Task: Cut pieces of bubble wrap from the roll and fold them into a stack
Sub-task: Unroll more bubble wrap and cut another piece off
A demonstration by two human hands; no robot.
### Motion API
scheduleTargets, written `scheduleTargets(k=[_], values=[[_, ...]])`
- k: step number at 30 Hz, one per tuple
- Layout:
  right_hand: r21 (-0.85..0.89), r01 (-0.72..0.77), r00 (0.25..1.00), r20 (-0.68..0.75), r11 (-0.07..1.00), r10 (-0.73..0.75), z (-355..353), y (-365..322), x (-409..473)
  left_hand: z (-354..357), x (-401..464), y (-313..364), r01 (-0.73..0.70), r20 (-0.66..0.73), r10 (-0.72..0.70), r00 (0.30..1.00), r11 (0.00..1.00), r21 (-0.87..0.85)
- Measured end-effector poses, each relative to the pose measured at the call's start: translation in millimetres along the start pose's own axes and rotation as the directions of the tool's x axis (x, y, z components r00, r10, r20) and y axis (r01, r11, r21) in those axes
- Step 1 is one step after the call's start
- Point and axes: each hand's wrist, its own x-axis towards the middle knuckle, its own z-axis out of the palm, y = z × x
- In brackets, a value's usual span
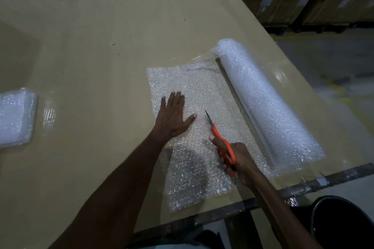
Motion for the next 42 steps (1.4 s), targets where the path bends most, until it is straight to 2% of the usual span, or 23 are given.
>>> scheduleTargets(k=[2,7,17,24,31,42], values=[[-0.004,0.010,1.000,-0.007,1.000,-0.010,1.7,-2.6,1.9,4.2,1.7,-6.1,-0.001,0.053,0.002,0.999,1.000,-0.008],[0.014,0.035,0.998,-0.051,0.999,-0.034,4.1,-1.0,3.5,5.3,1.2,-6.2,-0.006,0.059,0.005,0.998,1.000,0.010],[0.060,0.043,0.999,0.000,0.997,-0.043,-4.1,5.2,10.3,2.0,0.8,-4.9,0.003,0.077,-0.003,0.997,1.000,0.009],[0.014,0.028,0.998,0.053,1.000,-0.028,-6.4,-0.1,20.5,0.7,0.8,-4.8,0.003,0.081,-0.003,0.997,1.000,-0.006],[0.054,0.070,0.997,0.032,0.996,-0.072,-5.8,3.6,14.7,0.5,-1.6,-4.2,0.007,0.077,-0.005,0.997,1.000,-0.022],[0.027,0.035,0.998,0.048,0.999,-0.036,-0.7,-13.1,31.8,-1.0,-1.8,-3.4,0.011,0.082,-0.009,0.997,1.000,-0.022]])
